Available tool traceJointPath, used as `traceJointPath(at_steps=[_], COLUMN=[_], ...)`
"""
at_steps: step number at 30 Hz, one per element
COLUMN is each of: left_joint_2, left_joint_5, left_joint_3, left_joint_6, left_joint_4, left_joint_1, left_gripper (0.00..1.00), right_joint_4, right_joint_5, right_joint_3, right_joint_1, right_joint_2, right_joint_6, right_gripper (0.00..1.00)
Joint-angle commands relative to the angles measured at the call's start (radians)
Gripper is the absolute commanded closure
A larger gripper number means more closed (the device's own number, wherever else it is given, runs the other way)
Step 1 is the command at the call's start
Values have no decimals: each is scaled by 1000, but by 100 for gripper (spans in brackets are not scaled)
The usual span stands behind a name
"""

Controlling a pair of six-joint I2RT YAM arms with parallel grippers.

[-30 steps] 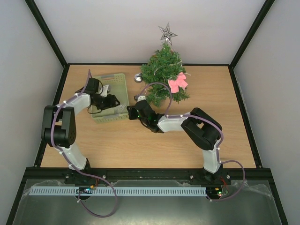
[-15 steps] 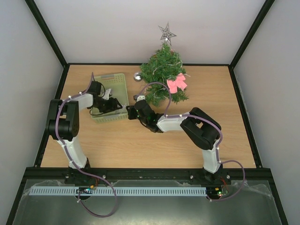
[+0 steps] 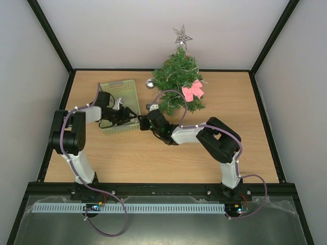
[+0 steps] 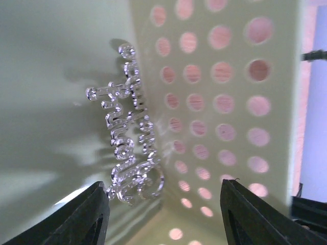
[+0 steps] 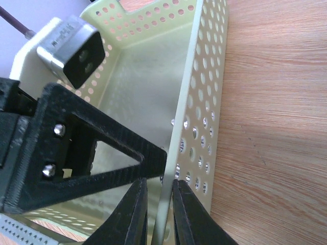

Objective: Decorate the small christmas tree
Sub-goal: Pick up the decoration item from the storage box.

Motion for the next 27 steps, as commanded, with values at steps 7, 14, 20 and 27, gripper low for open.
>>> traceJointPath(at_steps=[7,14,20,27], left_joint_2=[-54,-44,-36,-17], left_joint_5=[85,70,39,26], left_joint_3=[-54,-68,-77,-85], left_joint_6=[-136,-152,-137,-135], left_joint_4=[193,234,233,249], left_joint_1=[-12,-19,-24,-32], left_gripper=[40,45,56,65], right_joint_4=[-5,-1,-1,1], right_joint_5=[16,18,19,20], right_joint_3=[-36,-40,-40,-41], right_joint_1=[4,4,3,5], right_joint_2=[25,25,25,25], right_joint_6=[-12,-12,-13,-12], right_gripper=[88,88,88,88])
